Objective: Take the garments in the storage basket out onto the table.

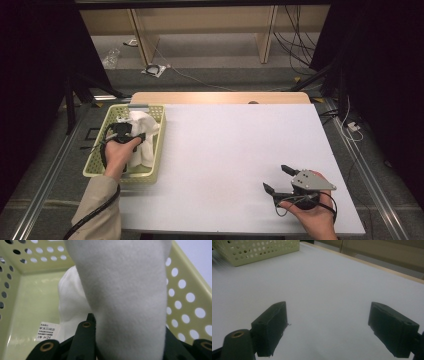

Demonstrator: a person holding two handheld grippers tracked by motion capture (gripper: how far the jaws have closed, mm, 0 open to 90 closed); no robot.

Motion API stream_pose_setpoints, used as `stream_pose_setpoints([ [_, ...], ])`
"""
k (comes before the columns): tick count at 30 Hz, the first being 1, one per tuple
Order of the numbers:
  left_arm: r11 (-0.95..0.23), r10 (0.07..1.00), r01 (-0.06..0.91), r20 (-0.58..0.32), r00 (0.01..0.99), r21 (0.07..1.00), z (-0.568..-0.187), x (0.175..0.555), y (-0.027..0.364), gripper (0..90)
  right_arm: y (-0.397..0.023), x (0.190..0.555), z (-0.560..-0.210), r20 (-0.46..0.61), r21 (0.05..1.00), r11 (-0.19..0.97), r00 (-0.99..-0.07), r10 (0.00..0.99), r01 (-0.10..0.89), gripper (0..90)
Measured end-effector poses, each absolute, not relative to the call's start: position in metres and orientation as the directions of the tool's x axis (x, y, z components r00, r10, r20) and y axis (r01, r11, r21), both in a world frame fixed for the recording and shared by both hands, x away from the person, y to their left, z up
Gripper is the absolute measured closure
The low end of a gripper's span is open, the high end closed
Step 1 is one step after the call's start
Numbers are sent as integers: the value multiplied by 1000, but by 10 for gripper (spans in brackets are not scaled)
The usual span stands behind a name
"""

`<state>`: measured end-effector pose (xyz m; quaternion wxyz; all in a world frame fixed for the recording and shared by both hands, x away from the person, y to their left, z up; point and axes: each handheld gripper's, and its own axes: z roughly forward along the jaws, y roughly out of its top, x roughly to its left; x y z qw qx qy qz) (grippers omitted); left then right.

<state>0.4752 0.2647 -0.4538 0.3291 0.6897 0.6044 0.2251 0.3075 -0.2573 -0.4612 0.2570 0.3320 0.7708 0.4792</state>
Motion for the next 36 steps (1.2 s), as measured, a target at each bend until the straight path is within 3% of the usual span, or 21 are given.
stream_pose_setpoints([
  [15,-52,982,538,-56,182,841,-432,461,263,708,-256,308,-461,-79,911,323,-658,749,258,167],
  [36,2,976,454,-100,192,891,-411,451,263,707,-256,308,-461,-96,908,337,-658,747,250,167],
])
